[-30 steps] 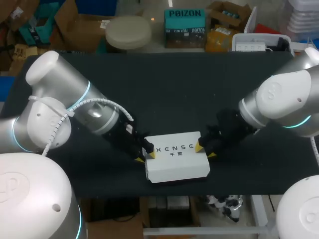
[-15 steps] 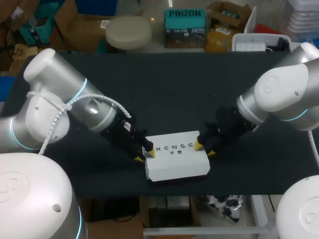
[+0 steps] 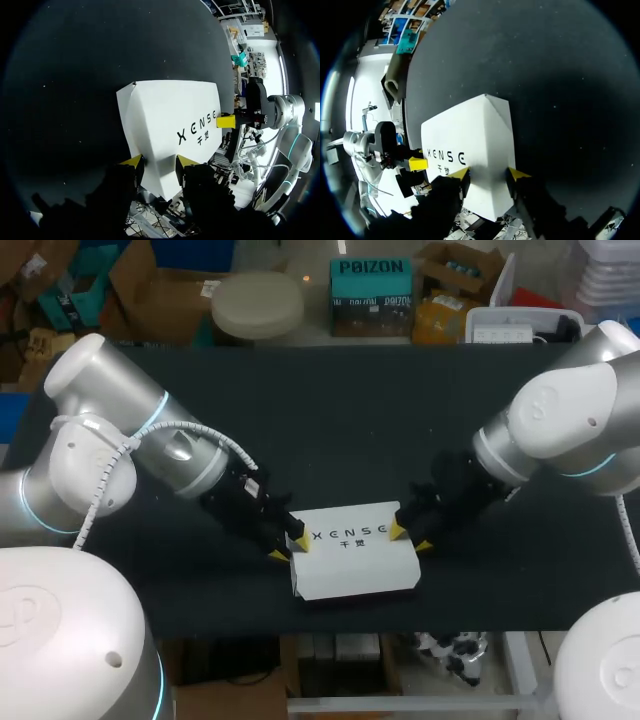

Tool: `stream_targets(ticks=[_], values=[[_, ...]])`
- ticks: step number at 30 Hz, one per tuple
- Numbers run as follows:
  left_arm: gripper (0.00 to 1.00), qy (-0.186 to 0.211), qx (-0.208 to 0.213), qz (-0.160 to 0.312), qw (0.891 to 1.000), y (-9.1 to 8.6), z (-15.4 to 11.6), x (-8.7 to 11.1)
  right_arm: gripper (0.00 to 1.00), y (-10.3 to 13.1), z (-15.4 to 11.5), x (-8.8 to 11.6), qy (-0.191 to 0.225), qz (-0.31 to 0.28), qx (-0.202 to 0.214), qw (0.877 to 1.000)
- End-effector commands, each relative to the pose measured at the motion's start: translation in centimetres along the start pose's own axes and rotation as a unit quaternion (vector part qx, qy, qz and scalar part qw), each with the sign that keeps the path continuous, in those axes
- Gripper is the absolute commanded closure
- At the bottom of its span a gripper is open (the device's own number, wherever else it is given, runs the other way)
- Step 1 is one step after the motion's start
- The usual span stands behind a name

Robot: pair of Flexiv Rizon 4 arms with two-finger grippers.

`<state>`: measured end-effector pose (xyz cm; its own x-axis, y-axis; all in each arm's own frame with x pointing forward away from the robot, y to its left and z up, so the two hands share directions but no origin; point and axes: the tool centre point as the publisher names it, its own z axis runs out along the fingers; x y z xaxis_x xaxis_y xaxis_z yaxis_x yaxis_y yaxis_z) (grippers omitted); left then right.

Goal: Assemble the packaging by folding the flat box into shape, placing the metal phone stand inside, and closing the box properly

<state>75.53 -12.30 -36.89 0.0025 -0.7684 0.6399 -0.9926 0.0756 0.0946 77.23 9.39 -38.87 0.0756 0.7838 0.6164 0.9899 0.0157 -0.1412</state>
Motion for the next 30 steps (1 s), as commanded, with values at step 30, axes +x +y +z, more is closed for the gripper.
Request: stream_targets(ticks=[30], values=[[0.55, 0.039, -0.031, -0.019, 0.999, -1.0, -0.6, 0.9, 0.47, 0.8, -0.3, 1.9, 0.006, 0.027, 0.036, 0.999]])
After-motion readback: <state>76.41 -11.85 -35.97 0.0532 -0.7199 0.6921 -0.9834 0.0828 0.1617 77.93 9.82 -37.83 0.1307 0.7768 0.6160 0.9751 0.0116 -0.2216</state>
